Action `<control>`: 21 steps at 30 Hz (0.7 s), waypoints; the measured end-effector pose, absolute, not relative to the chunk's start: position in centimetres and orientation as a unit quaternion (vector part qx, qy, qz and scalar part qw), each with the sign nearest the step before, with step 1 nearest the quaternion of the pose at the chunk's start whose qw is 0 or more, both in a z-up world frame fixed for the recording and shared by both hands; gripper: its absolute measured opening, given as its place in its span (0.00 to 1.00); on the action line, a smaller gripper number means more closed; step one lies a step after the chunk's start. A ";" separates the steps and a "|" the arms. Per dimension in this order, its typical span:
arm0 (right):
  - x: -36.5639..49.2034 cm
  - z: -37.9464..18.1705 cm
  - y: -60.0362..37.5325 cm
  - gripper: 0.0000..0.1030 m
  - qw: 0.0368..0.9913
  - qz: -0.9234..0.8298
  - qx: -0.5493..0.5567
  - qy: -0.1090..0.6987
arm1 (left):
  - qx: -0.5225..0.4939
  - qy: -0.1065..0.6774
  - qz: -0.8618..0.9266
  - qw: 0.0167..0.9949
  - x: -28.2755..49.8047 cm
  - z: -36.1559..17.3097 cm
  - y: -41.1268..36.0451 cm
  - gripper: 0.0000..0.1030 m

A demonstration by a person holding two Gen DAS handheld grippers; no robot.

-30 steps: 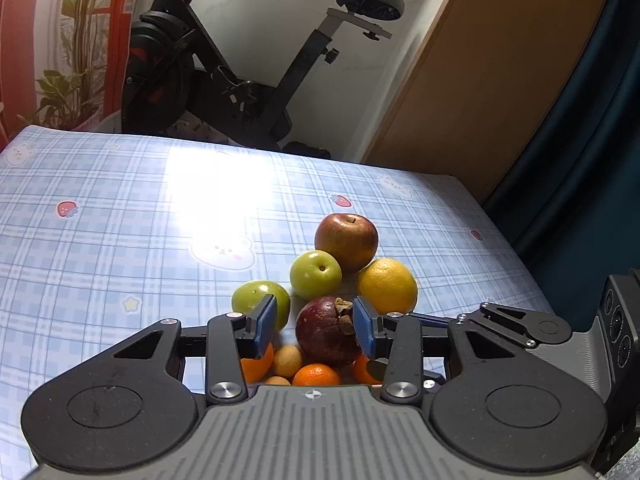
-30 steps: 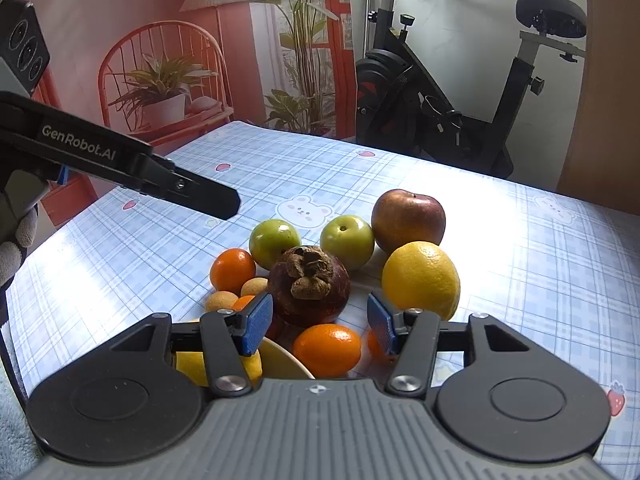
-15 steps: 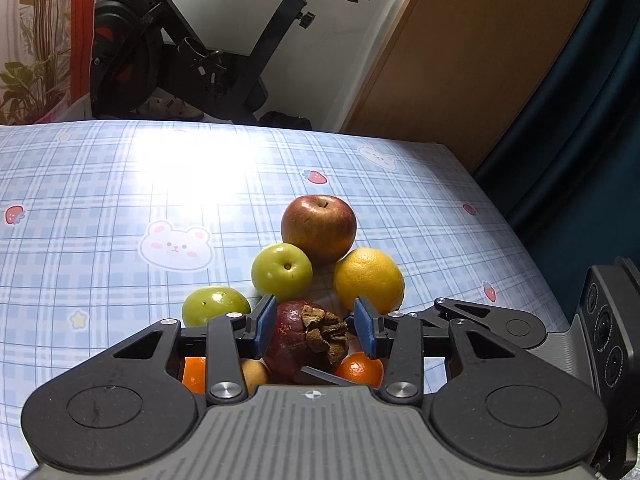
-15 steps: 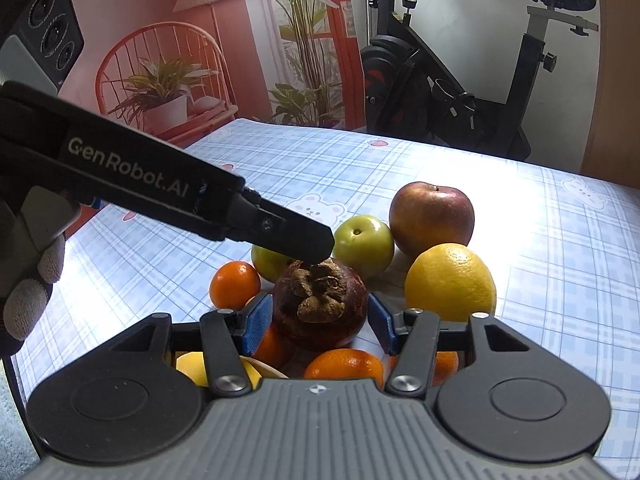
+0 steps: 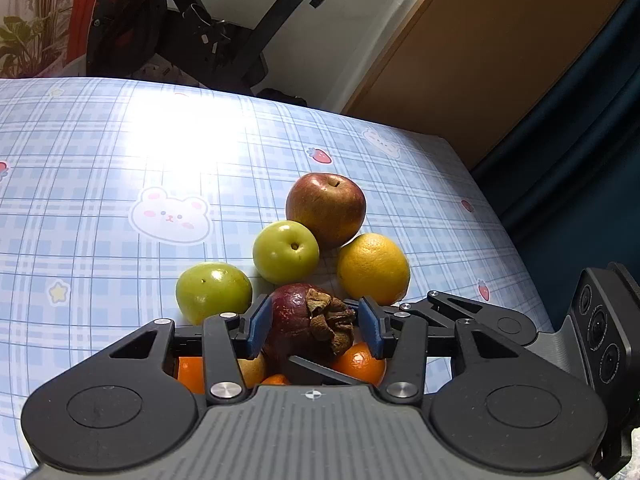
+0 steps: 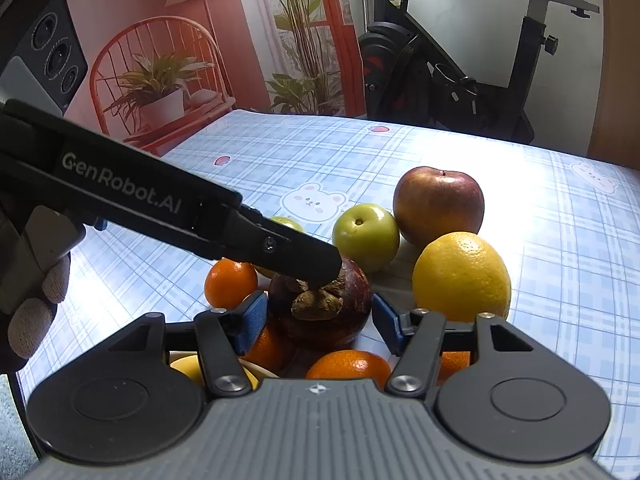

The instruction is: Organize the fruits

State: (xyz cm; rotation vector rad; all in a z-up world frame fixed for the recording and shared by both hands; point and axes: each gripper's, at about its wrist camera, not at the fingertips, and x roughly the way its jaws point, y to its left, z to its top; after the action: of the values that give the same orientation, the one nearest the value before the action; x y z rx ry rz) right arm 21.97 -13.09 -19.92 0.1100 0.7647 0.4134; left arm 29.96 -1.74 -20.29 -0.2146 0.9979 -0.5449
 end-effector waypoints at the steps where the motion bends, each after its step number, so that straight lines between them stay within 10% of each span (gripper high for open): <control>1: 22.1 -19.9 -13.0 0.59 0.906 0.200 0.052 0.370 | -0.103 0.471 -0.257 0.837 30.0 -20.3 -1.6 0.48; 21: 22.9 -20.5 -12.5 0.61 0.904 0.197 0.058 0.376 | -0.130 0.472 -0.257 0.833 30.4 -20.6 -0.7 0.48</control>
State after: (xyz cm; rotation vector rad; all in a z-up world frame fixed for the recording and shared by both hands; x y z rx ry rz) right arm 22.92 -12.50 -20.50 0.1201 0.7771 0.4072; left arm 30.37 -0.73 -20.61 -0.2745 1.0008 -0.5448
